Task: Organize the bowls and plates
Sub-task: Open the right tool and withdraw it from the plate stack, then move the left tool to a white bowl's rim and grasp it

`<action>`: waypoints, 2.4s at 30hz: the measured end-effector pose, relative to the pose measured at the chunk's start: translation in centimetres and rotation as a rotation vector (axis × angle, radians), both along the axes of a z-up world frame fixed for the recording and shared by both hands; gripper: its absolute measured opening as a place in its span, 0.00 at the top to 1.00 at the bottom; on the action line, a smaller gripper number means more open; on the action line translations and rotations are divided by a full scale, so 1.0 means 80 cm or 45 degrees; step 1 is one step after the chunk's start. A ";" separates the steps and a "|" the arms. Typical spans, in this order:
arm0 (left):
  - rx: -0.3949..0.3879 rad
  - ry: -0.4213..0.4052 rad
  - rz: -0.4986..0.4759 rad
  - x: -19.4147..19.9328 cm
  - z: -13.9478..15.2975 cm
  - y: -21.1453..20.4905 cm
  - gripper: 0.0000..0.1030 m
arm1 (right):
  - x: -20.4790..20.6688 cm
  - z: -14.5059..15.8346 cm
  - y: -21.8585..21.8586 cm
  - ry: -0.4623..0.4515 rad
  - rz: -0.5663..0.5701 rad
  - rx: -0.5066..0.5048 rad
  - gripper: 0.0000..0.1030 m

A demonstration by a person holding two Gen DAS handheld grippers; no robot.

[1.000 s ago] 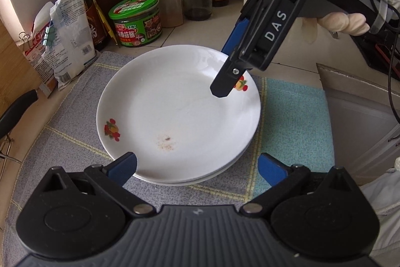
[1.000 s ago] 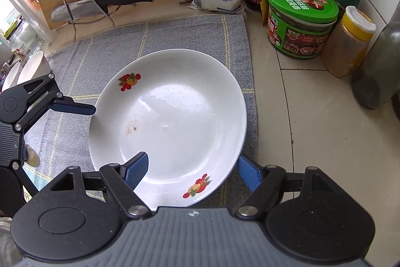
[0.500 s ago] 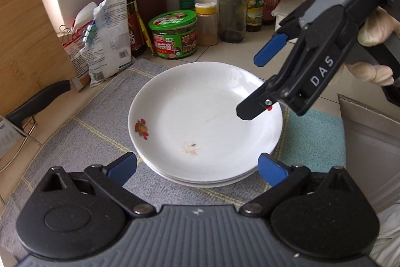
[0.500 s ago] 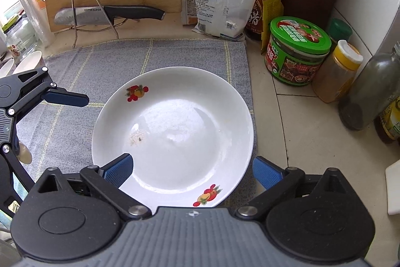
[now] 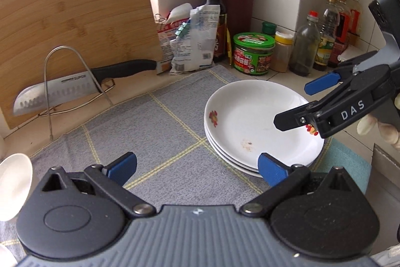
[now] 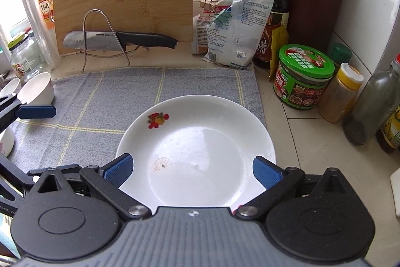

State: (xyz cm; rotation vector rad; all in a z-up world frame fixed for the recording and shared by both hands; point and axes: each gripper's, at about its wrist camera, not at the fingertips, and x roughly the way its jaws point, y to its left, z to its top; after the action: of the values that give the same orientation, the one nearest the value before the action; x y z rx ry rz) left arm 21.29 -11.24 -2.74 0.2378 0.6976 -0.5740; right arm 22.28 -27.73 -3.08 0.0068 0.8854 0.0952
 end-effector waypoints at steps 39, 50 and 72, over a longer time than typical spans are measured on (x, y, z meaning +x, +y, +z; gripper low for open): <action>0.061 0.004 0.391 -0.086 -0.028 0.391 0.01 | -0.025 -0.025 0.405 -0.024 0.569 0.002 0.00; 0.093 0.060 0.293 -0.036 -0.015 0.386 0.01 | -0.033 -0.060 0.452 -0.069 0.748 -0.075 0.00; 0.053 0.295 0.130 0.041 -0.030 0.373 0.19 | -0.023 -0.062 0.482 -0.153 0.846 -0.131 0.09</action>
State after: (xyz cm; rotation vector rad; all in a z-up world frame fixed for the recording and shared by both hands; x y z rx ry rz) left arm 24.56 18.56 -5.14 0.1743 0.9414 -0.4943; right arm 20.46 10.81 -8.01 -0.3872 0.7424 0.6631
